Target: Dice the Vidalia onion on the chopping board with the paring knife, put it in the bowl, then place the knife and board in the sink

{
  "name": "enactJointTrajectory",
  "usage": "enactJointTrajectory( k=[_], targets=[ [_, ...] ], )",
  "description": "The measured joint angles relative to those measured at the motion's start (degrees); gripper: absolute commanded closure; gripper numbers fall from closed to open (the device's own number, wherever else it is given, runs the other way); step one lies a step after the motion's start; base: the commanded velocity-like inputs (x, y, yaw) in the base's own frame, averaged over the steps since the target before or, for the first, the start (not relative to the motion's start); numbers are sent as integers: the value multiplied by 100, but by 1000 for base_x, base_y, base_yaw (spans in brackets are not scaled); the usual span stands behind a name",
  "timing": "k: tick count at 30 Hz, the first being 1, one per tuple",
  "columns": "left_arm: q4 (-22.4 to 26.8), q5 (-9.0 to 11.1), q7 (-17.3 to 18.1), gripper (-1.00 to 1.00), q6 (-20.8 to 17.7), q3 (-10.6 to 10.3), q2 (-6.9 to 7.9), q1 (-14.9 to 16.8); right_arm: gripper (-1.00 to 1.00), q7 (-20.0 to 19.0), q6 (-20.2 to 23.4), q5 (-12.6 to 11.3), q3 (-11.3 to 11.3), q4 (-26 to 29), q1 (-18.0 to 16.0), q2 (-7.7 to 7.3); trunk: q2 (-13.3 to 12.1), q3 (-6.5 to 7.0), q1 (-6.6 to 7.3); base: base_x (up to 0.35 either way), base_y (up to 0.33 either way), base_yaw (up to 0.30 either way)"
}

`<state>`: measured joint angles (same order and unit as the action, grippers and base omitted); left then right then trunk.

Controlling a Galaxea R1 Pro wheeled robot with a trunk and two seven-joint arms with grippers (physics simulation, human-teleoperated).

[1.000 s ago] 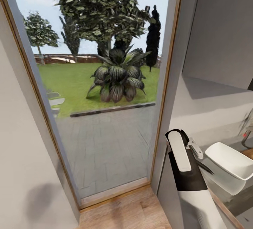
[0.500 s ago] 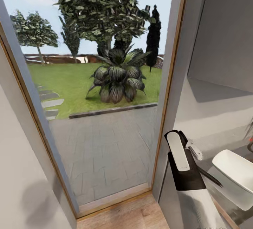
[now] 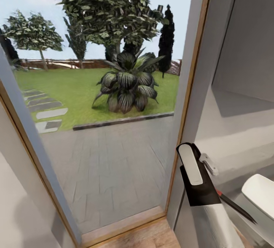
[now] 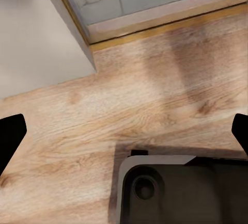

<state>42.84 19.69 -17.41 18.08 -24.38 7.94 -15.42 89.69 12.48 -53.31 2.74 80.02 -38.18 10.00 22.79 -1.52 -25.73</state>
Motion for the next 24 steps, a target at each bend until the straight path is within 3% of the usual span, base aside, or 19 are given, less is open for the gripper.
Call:
enactJointTrajectory(
  k=[5, 9, 12, 24],
  targets=[
    [-11, 2, 0, -100, 0, 0, -5, 0, -100, 2, -344, 16, -33, -45, 4, 0, 0, 0, 0, 130, 0, 0],
    [-70, 1, 1, -100, 0, 1, -37, 0, -100, 8, -422, 18, -372, -49, 13, -4, -1, 0, -2, -8, 0, 0],
    [-131, -5, 1, -100, 0, 0, -79, 0, -100, 8, -433, 17, -479, -46, 16, -4, 0, 0, -3, -131, 0, 0],
    [-162, -13, 1, -100, 1, 2, -100, 0, -100, 8, -432, 26, -548, -53, 18, -4, -1, 0, -2, -31, 0, 0]
  ],
)
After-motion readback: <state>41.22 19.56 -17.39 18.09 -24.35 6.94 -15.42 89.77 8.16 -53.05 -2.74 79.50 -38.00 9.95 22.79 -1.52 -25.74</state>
